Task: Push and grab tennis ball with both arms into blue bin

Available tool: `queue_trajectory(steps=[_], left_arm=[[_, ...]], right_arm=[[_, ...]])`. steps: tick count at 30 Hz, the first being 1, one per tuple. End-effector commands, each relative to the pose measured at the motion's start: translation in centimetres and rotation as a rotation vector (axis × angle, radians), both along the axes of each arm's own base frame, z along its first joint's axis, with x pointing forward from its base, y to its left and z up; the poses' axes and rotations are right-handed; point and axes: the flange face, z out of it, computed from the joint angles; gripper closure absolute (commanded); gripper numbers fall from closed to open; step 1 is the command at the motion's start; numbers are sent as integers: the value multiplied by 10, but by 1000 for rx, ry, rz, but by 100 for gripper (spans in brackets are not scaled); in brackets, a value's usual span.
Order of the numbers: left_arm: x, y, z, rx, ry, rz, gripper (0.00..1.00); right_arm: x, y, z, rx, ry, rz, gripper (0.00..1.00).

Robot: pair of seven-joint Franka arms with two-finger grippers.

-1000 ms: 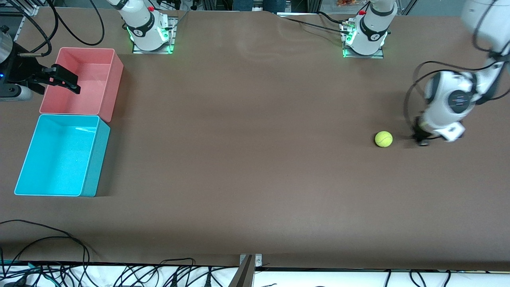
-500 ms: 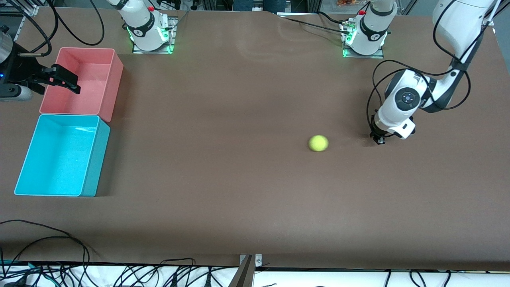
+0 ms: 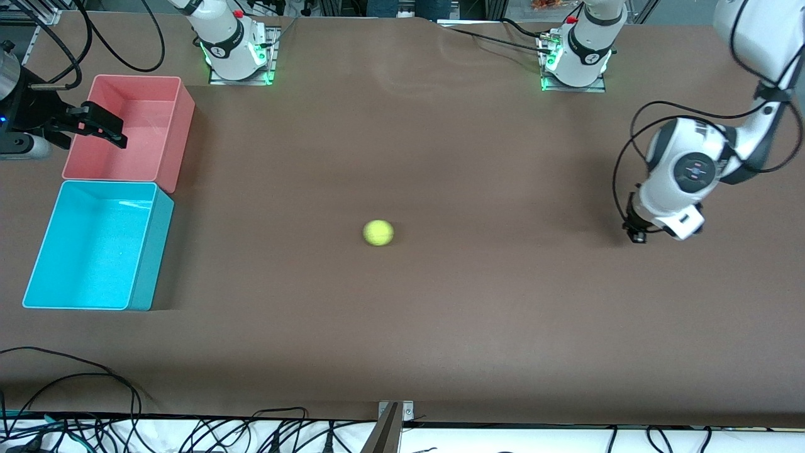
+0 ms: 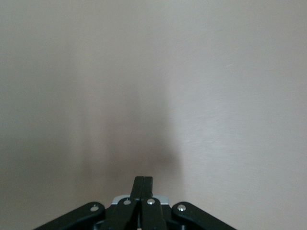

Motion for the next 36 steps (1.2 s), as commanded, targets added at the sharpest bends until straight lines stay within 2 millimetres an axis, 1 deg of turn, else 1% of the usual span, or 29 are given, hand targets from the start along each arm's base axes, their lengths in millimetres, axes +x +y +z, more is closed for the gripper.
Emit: queue_trajectory(steps=[1,3,6,11,20,23,29,32,34,36], left_arm=[[32,20,57,-59,67,-173,100],[41,24,77,-79,84,-234,100],[49,28,96,-88,101,-311,100],[61,32,135,-107,130,-503,100],[79,37,199,-157,99,-795,100],[81,38,219,-173,98,-884,100],[81,35,248,-195,135,-1067,100],[80,29,261,-204,152,-1183,100],[79,28,269,-210,161,-1213,100],[78,27,272,-217,170,-1219,100]], right_arm=[[0,-1,4,-4,-4,10,0],[0,-1,3,-4,-3,10,0],[0,-1,3,-4,-3,10,0],[1,-1,2,-4,-1,10,0],[0,1,2,-4,0,13,0],[0,1,2,-4,0,13,0],[2,1,-4,-4,11,13,0],[3,-1,-4,-4,6,10,0],[8,-1,-13,-5,22,10,0],[11,-1,-22,-5,41,10,0]])
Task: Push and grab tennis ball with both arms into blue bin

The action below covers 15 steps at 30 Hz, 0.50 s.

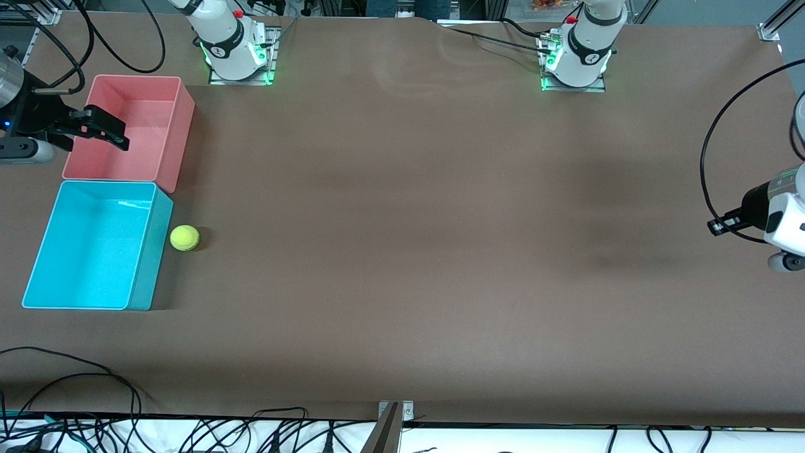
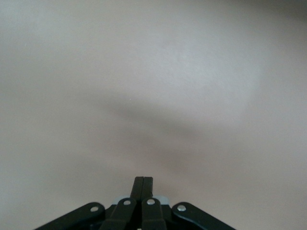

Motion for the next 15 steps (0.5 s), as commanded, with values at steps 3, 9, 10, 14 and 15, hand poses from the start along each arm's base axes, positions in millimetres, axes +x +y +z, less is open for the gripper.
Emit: queue_trajectory(steps=[3,9,10,14,15], left_arm=[[-4,-14,22,-30,34,-108,100],[-7,-19,33,-41,57,-178,93],[-8,-20,35,-44,62,-186,92],[-8,-25,48,-47,51,-194,26],[-8,-27,49,-47,50,-195,0]], right_arm=[[18,4,-42,-15,82,23,0],[22,12,-64,-22,121,37,0],[25,12,-68,-28,115,38,0],[34,12,-99,-35,107,39,0],[36,13,-106,-36,99,40,0]])
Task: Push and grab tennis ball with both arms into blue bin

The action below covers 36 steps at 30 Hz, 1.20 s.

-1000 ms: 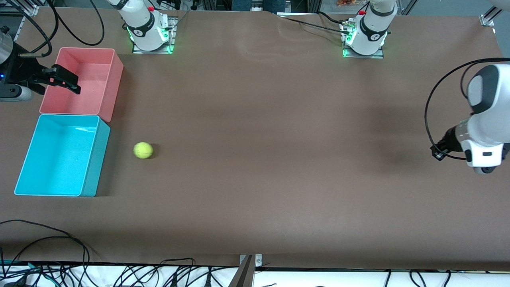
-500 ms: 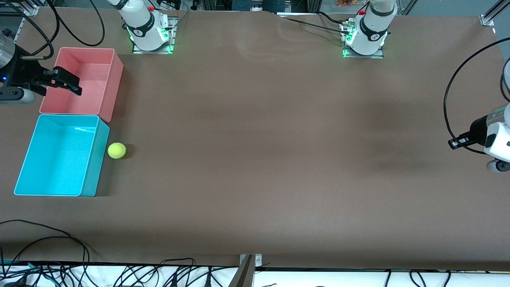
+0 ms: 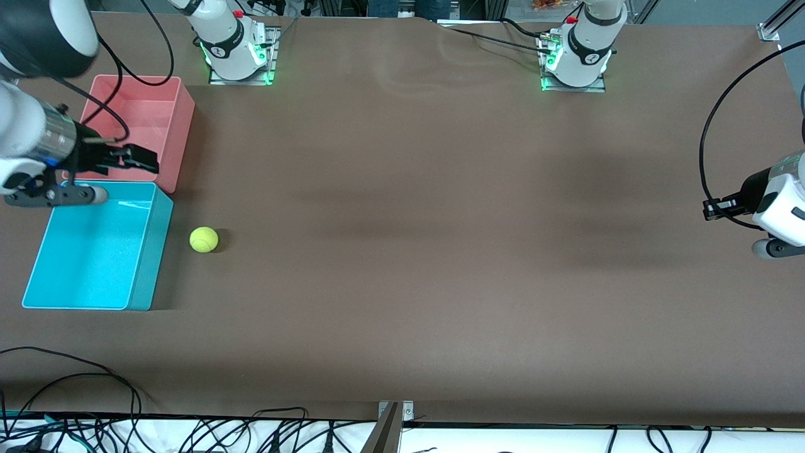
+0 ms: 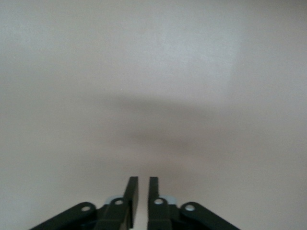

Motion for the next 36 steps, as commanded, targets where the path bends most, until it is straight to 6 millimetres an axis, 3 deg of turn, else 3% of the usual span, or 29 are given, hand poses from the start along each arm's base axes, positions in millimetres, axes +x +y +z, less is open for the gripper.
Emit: queue_trajectory(steps=[1,5,11,16,20,27,32,36], left_arm=[[-1,-7,16,-37,-4,-35,0],[0,-10,21,-40,-14,-40,0],[2,-16,50,-75,-79,-42,0],[0,-21,59,-73,-91,-55,0],[-8,-34,68,-68,-99,-75,0],[-13,-34,75,-59,-109,-70,0],[-13,-29,80,-55,-125,-61,0],[-12,-24,81,-49,-129,-55,0]], right_arm=[[2,6,-33,-23,-40,31,0],[0,6,-58,-24,-43,34,0],[-10,6,-119,-20,-83,43,0],[-13,6,-142,-16,-114,45,0],[-14,8,-172,-11,-154,43,0],[-25,8,-227,-30,-174,82,0],[-23,2,-256,-38,-211,99,0],[-20,1,-267,-34,-223,93,0]])
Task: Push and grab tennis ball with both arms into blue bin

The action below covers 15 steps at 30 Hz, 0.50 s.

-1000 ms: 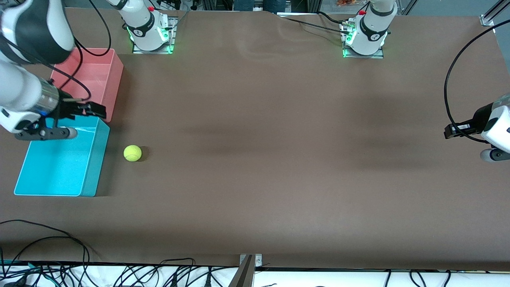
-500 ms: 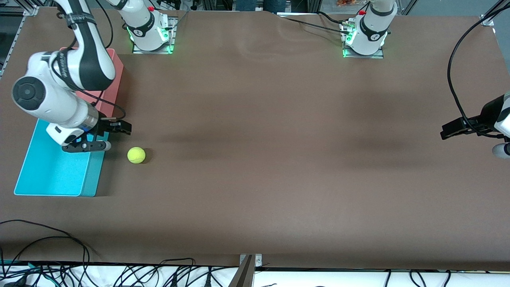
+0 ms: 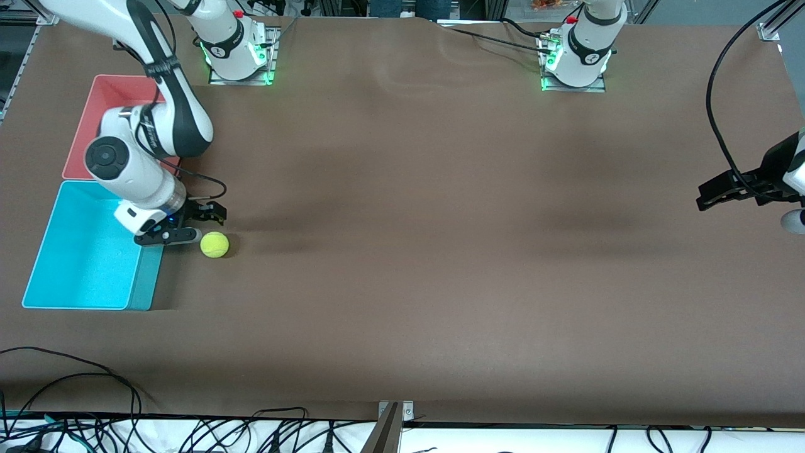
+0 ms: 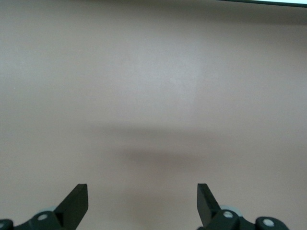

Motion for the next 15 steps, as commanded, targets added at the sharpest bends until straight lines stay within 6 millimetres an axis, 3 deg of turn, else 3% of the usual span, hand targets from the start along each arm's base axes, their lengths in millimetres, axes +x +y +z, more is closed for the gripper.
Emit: queue_trajectory(steps=[1,6,11,13,15], left_arm=[[-4,8,7,-9,-5,-5,0],[-4,18,9,-19,-9,13,0],[-6,26,15,-6,-23,30,0],[-13,13,26,20,-41,19,0],[-19,14,34,43,-51,35,0]], right_arm=[[2,-3,-18,-7,-23,13,0],[6,-2,-25,1,-61,16,0],[7,-1,-44,8,-75,18,0],[8,0,-49,12,-86,22,0],[8,-4,-54,11,-90,24,0]])
